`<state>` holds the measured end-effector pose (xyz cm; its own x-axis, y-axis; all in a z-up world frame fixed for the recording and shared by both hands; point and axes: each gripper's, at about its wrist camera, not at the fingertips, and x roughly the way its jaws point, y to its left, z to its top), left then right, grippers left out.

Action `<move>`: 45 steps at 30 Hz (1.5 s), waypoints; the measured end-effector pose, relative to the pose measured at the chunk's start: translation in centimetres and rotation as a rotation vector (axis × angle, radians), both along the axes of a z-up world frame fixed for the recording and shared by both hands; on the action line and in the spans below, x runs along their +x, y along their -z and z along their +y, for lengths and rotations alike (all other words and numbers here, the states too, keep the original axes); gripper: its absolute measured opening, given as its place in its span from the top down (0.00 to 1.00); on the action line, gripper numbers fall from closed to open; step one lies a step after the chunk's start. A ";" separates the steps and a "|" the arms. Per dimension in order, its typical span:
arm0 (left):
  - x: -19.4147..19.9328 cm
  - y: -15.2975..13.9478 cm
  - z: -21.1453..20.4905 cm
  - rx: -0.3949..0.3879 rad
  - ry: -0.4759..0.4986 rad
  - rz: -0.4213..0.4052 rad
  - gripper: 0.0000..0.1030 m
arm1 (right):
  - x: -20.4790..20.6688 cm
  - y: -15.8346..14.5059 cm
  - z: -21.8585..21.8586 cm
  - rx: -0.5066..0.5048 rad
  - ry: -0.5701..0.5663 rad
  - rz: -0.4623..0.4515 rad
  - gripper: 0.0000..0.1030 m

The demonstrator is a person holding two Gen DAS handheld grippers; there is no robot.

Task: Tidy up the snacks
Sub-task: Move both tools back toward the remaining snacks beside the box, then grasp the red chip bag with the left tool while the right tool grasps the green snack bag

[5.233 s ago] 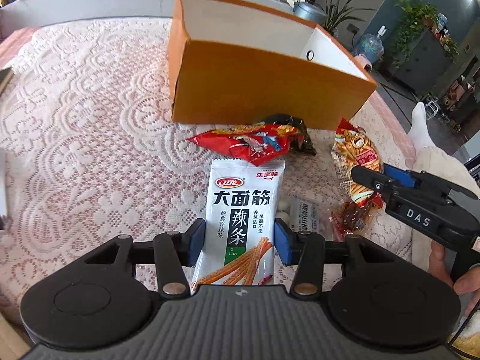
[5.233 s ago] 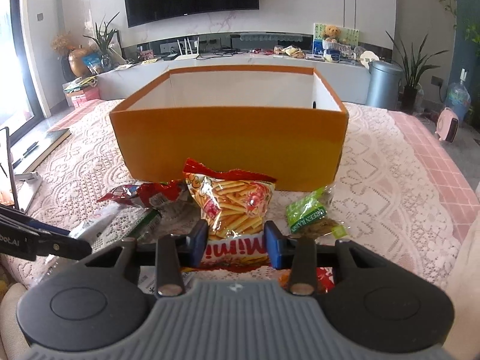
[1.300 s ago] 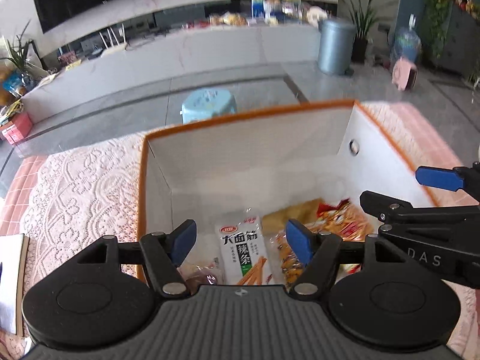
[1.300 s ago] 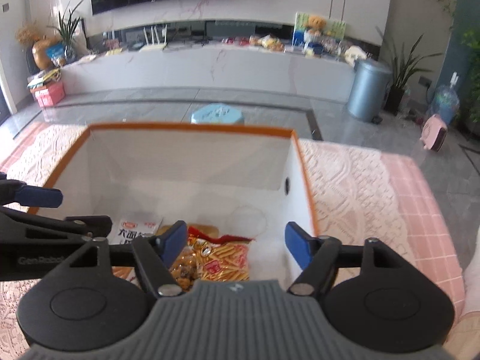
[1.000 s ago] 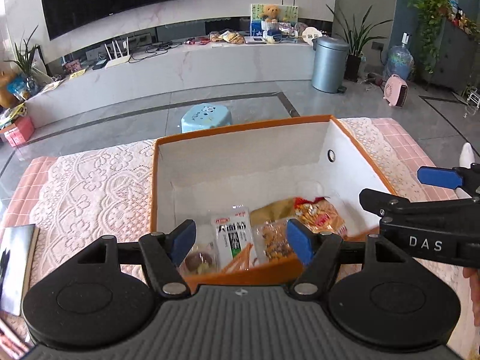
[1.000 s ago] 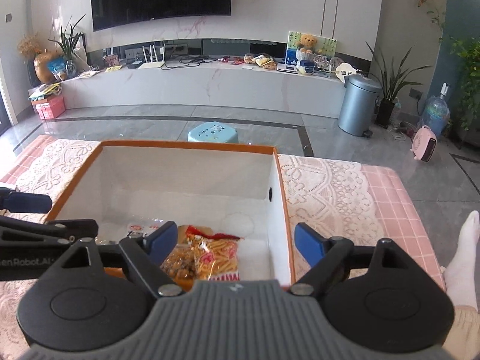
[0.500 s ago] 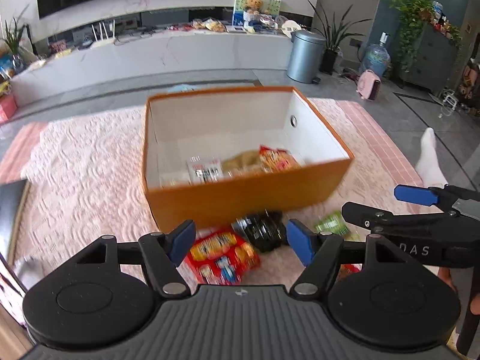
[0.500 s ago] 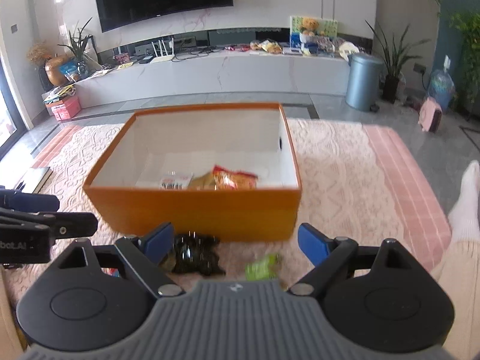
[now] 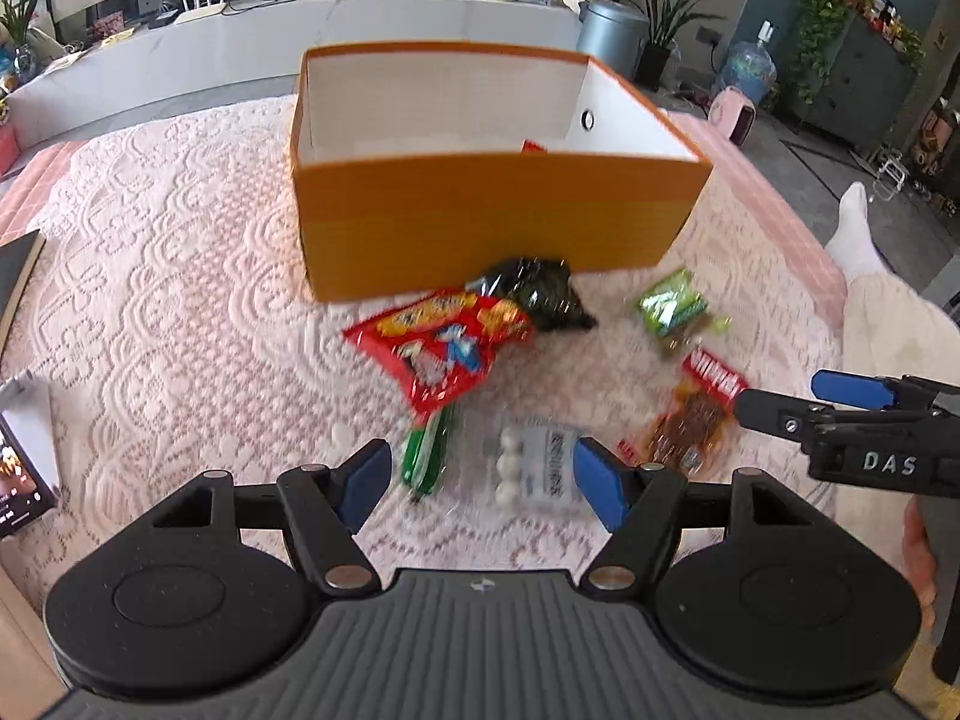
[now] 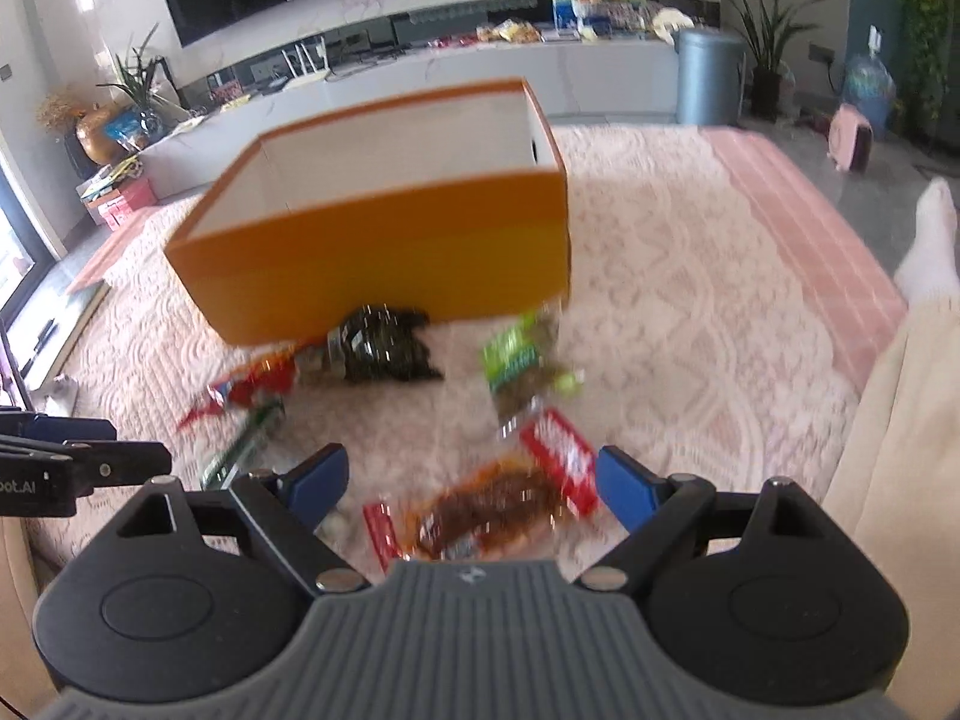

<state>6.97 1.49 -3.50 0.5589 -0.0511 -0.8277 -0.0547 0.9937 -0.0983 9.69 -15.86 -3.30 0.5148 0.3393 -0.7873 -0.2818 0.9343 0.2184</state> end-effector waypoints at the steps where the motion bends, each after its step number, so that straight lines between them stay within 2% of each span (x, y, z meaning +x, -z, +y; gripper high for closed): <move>1: -0.3 0.3 0.1 0.002 -0.002 0.000 0.21 | -0.2 0.3 0.0 0.004 0.001 0.007 0.16; 8: -0.5 2.1 1.2 0.003 -0.046 -0.005 0.23 | -0.9 1.9 0.8 0.008 -0.007 0.035 0.20; 13: -0.4 1.4 1.0 0.023 -0.029 -0.098 0.23 | -0.7 2.6 1.5 0.005 -0.009 0.050 0.21; 16: 0.2 1.6 0.7 0.066 -0.022 -0.123 0.22 | -0.1 2.7 1.6 0.009 -0.007 0.046 0.21; 21: 1.1 2.3 -0.5 0.188 0.024 -0.155 0.22 | 1.0 3.1 1.2 -0.011 0.014 0.040 0.21; 26: 2.0 3.4 -1.4 0.283 0.101 -0.149 0.22 | 2.2 3.5 0.5 -0.022 0.015 0.021 0.21; 32: 3.4 4.1 -2.1 0.379 0.164 -0.160 0.22 | 4.0 3.0 1.4 -0.140 -0.080 -0.074 0.21; 35: 4.2 4.6 -2.0 0.391 0.181 -0.150 0.22 | 5.3 3.1 1.7 -0.166 -0.123 -0.095 0.21; 38: 4.8 5.2 -2.0 0.406 0.189 -0.133 0.22 | 6.3 3.6 2.1 -0.172 -0.139 -0.087 0.27; 41: 5.3 5.8 -2.0 0.416 0.194 -0.127 0.22 | 7.2 4.2 2.6 -0.171 -0.139 -0.076 0.29; 45: 5.7 6.3 -2.1 0.419 0.199 -0.119 0.27 | 7.6 4.7 3.4 -0.174 -0.140 -0.085 0.33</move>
